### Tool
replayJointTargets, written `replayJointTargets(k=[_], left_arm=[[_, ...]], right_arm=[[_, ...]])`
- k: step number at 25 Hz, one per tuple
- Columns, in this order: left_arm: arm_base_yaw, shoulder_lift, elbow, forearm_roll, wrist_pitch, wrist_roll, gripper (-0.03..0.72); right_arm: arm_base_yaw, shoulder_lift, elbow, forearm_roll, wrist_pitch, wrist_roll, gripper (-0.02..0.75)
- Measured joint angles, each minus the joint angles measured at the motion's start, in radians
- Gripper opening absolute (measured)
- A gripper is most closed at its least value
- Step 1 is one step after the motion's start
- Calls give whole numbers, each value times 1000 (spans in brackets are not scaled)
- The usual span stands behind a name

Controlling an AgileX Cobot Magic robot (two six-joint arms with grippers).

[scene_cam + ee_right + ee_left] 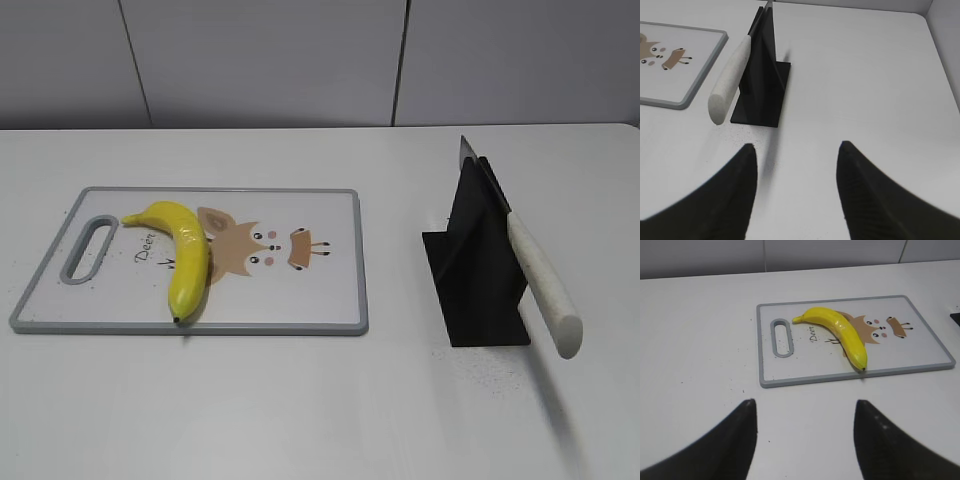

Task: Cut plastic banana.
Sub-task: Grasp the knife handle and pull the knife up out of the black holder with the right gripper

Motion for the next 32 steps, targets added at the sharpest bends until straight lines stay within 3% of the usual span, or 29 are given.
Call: replayJointTargets(k=[23,25,29,32], left_arm=[[0,0,0,0,0,0,591],[0,0,0,0,0,0,591],[0,0,0,0,0,0,591],[0,0,0,0,0,0,591]], right_arm=[[0,0,0,28,0,0,411],[0,0,0,38,0,0,451],[0,0,0,40,0,1,604],[0,0,0,40,0,1,633]])
